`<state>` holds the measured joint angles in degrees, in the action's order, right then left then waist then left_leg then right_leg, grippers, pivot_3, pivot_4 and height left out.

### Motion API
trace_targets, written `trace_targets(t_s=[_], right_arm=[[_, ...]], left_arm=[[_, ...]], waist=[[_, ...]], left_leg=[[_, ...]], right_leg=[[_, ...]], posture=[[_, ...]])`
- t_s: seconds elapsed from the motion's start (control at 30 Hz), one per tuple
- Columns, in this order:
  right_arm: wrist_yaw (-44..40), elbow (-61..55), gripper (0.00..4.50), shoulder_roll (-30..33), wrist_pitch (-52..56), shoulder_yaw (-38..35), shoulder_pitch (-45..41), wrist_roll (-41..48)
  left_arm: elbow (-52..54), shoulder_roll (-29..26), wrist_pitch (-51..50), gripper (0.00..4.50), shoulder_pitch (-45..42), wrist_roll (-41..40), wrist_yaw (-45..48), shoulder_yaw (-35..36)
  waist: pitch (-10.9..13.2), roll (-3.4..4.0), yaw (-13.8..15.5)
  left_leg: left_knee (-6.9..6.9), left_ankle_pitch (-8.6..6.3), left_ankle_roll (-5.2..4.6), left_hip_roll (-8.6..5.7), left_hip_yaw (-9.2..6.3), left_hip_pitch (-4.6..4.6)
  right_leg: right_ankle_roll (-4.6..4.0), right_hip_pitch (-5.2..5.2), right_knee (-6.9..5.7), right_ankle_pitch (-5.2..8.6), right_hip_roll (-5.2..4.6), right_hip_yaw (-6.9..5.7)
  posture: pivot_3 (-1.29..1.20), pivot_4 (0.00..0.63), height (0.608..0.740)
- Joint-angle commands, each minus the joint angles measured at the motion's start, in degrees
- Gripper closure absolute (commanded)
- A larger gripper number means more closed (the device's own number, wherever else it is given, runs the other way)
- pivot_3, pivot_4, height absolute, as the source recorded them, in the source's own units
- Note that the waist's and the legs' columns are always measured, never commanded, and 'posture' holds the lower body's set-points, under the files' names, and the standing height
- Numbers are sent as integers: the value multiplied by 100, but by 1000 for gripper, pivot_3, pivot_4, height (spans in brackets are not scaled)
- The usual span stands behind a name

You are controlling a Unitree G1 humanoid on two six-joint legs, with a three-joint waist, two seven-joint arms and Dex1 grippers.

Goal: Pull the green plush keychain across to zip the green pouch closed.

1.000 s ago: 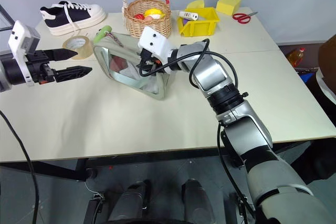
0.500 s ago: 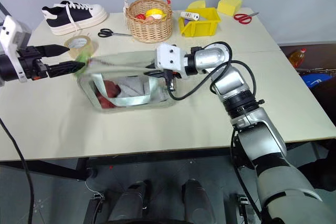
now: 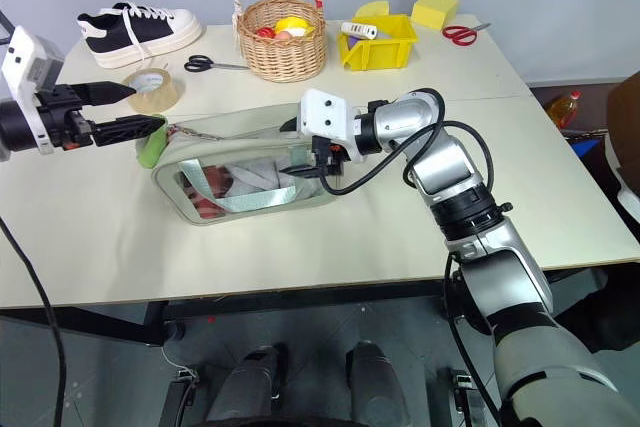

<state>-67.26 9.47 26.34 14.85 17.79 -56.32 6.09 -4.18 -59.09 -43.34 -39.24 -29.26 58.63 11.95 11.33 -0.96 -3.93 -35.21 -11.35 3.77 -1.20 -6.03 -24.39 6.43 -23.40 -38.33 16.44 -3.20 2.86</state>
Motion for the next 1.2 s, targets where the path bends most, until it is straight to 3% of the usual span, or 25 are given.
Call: trace_targets(t_s=[0.03,0.27,0.53,0.63,0.83,0.87,1.2], right_arm=[[-77,-674,57,185,543,-303,-76,336],[-89,-948,57,307,1054,-545,-414,650],[-147,-760,57,354,617,-273,55,428],[-107,-576,935,323,525,-238,96,335],[-109,-451,4161,286,470,-231,56,303],[-107,-463,4458,280,468,-229,52,305],[-107,-711,4458,332,563,-203,138,308]], left_arm=[[-99,-195,121,0,-221,35,125,83],[-1011,-774,426,0,-443,287,607,102],[-580,-683,452,0,495,256,509,309],[-470,-606,407,0,603,208,387,356],[-379,-476,308,0,562,134,216,326],[-382,-425,329,0,552,150,178,297],[-526,54,374,0,292,246,33,53]], waist=[[0,0,4],[0,1,-12],[0,0,11],[0,0,8],[0,0,-2],[0,0,0],[0,-1,0]], left_leg=[[0,0,0,0,0,-1],[3,0,0,1,1,1],[-1,0,0,1,0,-1],[-1,0,0,1,0,-1],[0,0,0,1,0,0],[0,0,0,1,0,0],[-1,0,0,1,0,0]], right_leg=[[0,0,0,0,0,0],[-1,-3,-1,0,1,-2],[-1,1,1,0,-2,-3],[-2,1,0,0,-2,-3],[-2,1,0,0,-2,-3],[-2,1,0,0,-2,-3],[-2,1,0,-1,-1,-3]], posture=[[0,150,740],[0,150,740],[0,150,740],[0,150,740],[0,150,740],[0,150,740],[0,150,740]])
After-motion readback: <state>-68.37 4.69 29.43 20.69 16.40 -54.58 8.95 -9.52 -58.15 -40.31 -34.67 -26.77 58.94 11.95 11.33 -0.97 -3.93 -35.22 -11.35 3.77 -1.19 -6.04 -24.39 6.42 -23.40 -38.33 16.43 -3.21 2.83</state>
